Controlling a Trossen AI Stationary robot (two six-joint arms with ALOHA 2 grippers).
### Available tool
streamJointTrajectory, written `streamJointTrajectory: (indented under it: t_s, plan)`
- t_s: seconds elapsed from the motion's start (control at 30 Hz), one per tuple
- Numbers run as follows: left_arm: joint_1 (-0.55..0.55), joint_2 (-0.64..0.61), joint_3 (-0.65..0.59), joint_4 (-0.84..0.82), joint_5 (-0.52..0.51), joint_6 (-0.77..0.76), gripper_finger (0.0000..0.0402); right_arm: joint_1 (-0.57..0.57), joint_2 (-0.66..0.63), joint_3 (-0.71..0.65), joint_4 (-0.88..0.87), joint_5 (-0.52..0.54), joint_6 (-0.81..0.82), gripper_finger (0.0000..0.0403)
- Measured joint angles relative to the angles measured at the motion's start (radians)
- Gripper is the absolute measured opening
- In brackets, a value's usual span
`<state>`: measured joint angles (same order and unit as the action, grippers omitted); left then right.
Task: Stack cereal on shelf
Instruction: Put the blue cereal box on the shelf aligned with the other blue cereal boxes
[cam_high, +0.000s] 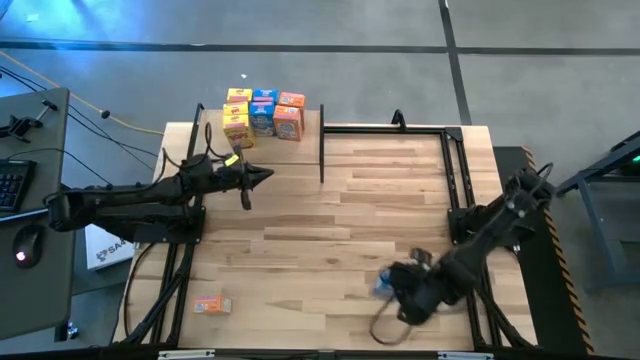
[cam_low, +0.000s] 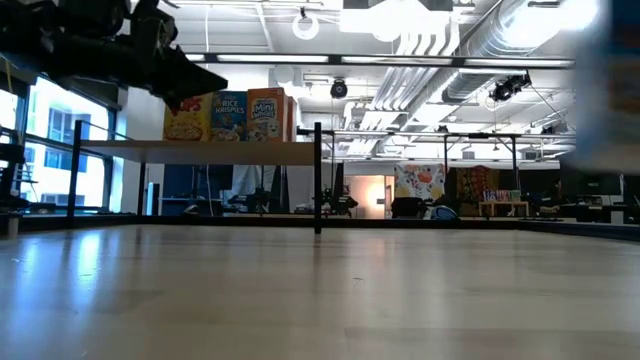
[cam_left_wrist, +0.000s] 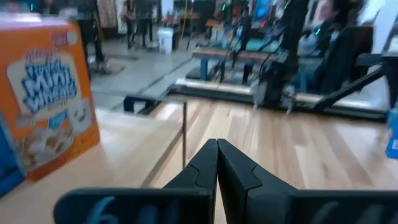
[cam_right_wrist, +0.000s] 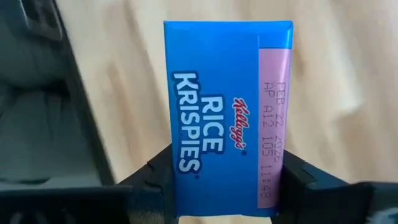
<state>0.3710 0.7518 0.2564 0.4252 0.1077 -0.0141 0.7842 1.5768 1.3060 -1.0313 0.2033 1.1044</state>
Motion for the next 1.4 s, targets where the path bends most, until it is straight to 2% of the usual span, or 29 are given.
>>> streamJointTrajectory:
  t_s: [0.1,0.23,0.43,0.63,0.77,1.0,1.17,1.4]
  plan:
    - [0.000,-0.008,-0.018,0.037,0.006,0.008,0.0000,-0.113,0.000,0.080,-0.039,0.034,-0.178,0.0148]
    - [0.000,-0.012,-0.018,0.038,0.012,0.007,0.0000,-0.287,0.001,0.164,0.012,0.047,-0.477,0.0149]
    - [0.000,-0.011,-0.018,0.036,0.021,0.017,0.0000,-0.536,0.103,0.283,0.100,-0.027,-0.897,0.0149]
    - [0.000,-0.012,-0.018,0.036,0.021,0.017,0.0000,-0.702,0.293,0.442,0.148,-0.144,-1.167,0.0149]
    - [0.001,-0.012,-0.018,0.035,0.021,0.018,0.0000,-0.771,0.430,0.562,0.148,-0.213,-1.266,0.0149]
    - [0.001,-0.012,-0.018,0.032,0.021,0.018,0.0000,-0.823,0.605,0.724,0.148,-0.239,-1.341,0.0149]
    - [0.001,-0.011,-0.018,0.012,0.021,0.018,0.0000,-0.838,0.680,0.774,0.160,-0.244,-1.351,0.0149]
    - [0.000,-0.012,-0.018,0.008,0.021,0.018,0.0000,-0.838,0.713,0.775,0.200,-0.241,-1.322,0.0154]
